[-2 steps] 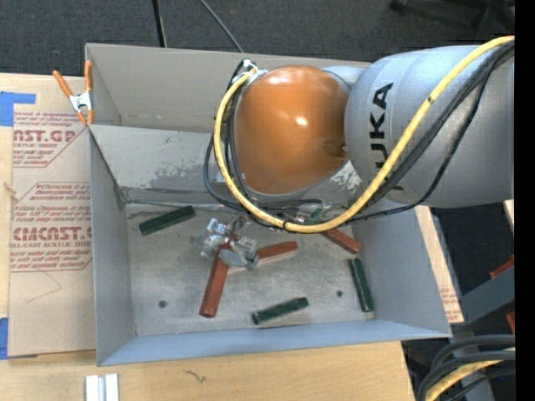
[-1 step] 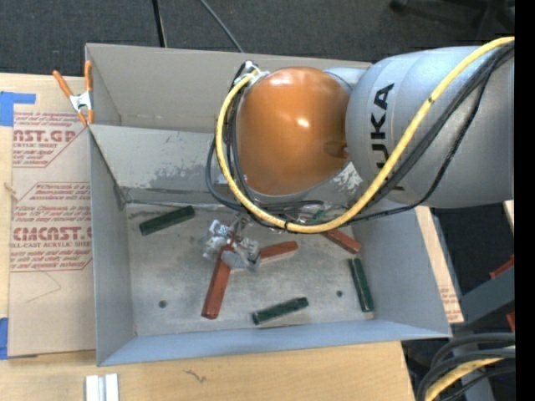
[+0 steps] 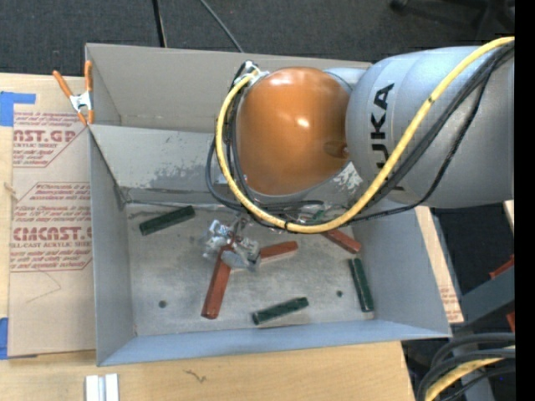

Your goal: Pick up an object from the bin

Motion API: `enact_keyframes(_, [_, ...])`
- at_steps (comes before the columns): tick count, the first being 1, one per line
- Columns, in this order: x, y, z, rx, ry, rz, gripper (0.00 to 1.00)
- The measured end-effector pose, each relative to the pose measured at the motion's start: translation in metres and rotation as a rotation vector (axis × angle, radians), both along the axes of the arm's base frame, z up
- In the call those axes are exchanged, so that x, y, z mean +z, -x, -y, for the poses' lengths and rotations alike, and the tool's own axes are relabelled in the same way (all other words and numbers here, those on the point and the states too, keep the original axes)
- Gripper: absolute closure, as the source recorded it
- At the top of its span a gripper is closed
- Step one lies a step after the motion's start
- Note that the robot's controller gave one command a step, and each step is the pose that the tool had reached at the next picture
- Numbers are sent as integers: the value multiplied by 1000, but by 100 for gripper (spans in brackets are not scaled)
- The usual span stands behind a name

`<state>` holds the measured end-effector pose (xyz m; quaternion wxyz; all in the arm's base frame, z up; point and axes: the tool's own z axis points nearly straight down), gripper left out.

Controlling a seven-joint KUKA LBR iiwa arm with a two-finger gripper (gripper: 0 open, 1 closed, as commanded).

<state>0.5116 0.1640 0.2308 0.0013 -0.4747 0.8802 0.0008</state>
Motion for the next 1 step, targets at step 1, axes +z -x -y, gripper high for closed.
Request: enact_keyframes(1, [0, 0, 0, 0, 0, 0, 100])
